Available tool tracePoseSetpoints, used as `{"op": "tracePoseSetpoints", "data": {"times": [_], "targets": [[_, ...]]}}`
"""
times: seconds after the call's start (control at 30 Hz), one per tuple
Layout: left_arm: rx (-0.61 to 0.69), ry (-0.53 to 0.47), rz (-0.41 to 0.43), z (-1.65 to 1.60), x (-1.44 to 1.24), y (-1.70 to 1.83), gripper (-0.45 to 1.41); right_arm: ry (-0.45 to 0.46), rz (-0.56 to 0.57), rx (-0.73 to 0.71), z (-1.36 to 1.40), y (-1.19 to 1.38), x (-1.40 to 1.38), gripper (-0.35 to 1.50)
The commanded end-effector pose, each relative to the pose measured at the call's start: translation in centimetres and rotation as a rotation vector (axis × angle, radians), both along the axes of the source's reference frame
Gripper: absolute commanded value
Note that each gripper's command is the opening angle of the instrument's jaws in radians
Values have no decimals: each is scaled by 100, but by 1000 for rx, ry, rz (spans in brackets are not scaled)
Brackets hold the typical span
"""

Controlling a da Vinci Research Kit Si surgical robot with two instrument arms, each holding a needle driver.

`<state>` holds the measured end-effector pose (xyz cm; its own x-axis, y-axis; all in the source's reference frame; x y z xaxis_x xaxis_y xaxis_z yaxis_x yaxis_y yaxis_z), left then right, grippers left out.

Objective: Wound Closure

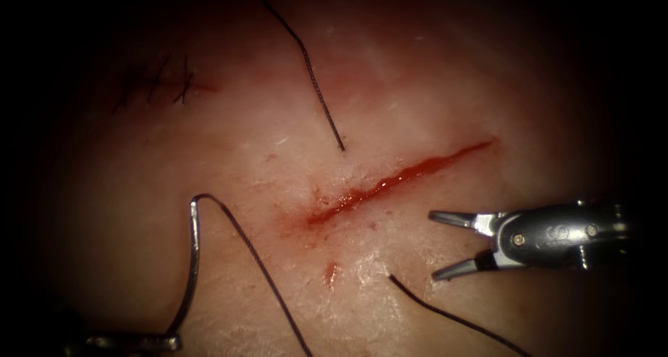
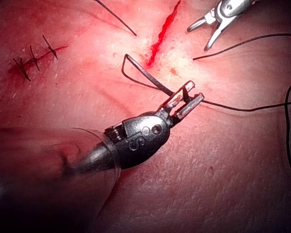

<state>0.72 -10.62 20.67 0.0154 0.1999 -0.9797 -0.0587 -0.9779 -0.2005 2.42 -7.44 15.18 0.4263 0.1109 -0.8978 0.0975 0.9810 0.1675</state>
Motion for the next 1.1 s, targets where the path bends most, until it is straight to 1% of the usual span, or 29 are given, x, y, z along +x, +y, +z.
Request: {"op": "tracePoseSetpoints", "data": {"times": [0.03, 0.17, 0.3, 0.5, 0.53, 0.57, 0.6, 0.63, 0.67, 0.73, 0.77, 0.8, 0.9, 0.93, 0.97, 1.0, 1.03, 1.07, 1.1], "targets": [[4, -3, 0, 4, -7, -10, -45, 6, -13, -1, 3, -15, 12, 109], [5, -3, 0, 3, -8, -11, -45, 11, -39, -1, 5, -26, 24, 109], [5, -3, 0, 2, -6, -11, -45, 12, -51, -1, -1, -29, 31, 109], [6, -3, 0, 1, -6, -11, -45, 14, -62, -2, 1, -37, 41, 106], [6, -3, 0, 1, -6, -11, -45, 16, -68, 0, 0, -38, 43, 98], [6, -3, 0, 1, -6, -11, -45, 30, -93, 11, 0, -38, 45, 71], [6, -3, 0, 1, -6, -11, -45, 32, -121, 18, 0, -39, 46, 18], [6, -3, 0, 1, -6, -11, -45, 33, -139, 21, -1, -40, 46, -22], [6, -3, 0, 1, -6, -11, -45, 32, -146, 20, -1, -41, 46, -29], [6, -3, 0, 1, -6, -11, -45, 29, -140, 9, -2, -44, 48, -19], [6, -3, 0, 1, -6, -11, -45, 29, -141, 9, -2, -44, 48, -24], [6, -3, 0, 1, -6, -11, -45, 30, -142, 9, -3, -46, 48, -35], [6, -3, 1, 1, -5, -11, -45, 30, -149, 11, -4, -47, 44, -35], [6, -4, 1, 1, -5, -11, -45, 34, -156, 13, -6, -47, 38, -35], [6, -4, 2, 1, -4, -11, -45, 42, -169, 11, -9, -48, 25, -35], [6, -4, 2, 1, -4, -11, -45, 38, -172, 14, -11, -49, 15, -35], [6, -4, 2, 1, -4, -11, -45, 35, -171, 19, -12, -50, 10, -35], [6, -4, 1, 1, -4, -11, -45, 27, -171, 20, -15, -51, -3, -35], [6, -4, 1, 1, -4, -11, -45, 22, -172, 18, -16, -51, -8, -35]]}}
